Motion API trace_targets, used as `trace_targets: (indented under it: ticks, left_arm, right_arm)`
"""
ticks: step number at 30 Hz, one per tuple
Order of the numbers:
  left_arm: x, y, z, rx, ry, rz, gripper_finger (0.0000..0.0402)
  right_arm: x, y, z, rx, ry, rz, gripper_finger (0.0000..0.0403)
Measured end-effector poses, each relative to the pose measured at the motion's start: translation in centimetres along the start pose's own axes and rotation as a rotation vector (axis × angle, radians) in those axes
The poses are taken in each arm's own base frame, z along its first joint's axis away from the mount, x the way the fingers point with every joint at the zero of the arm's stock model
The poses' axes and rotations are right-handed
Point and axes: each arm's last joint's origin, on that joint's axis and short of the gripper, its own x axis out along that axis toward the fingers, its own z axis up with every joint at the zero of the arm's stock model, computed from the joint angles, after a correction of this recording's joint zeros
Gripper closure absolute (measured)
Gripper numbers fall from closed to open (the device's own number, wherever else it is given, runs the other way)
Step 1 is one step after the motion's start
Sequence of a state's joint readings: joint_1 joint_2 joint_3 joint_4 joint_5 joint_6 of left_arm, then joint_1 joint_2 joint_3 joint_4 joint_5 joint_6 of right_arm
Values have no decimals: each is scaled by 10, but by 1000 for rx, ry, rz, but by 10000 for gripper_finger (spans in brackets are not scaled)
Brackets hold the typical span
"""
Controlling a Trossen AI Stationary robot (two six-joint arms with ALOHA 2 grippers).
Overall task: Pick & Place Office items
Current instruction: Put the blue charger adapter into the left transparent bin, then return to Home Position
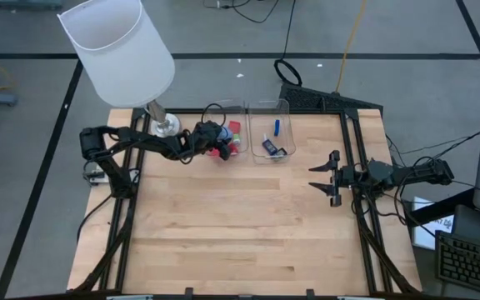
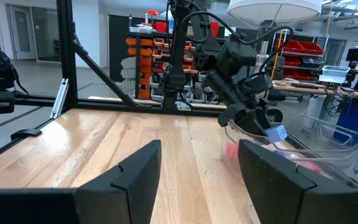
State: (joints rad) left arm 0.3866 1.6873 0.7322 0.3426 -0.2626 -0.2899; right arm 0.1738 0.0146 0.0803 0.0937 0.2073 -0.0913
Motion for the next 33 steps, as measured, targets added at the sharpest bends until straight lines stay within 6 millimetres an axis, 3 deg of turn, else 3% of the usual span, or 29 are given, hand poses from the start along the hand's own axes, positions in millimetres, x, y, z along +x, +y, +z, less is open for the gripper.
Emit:
trace_targets:
  ticks: [12, 22, 27, 33]
  left_arm:
    - [0, 0, 0, -5, -3, -2, 147]
    - [-1, -7, 4, 9, -57, -31, 163]
    - [-16, -12, 17, -3, -128, -71, 170]
    - [-53, -17, 44, 0, -254, -125, 176]
  right_arm:
    - [0, 0, 0, 0, 0, 0, 199]
    - [0, 0, 0, 0, 0, 0, 195]
    - [0, 0, 0, 0, 0, 0, 195]
    - [0, 0, 0, 0, 0, 0, 197]
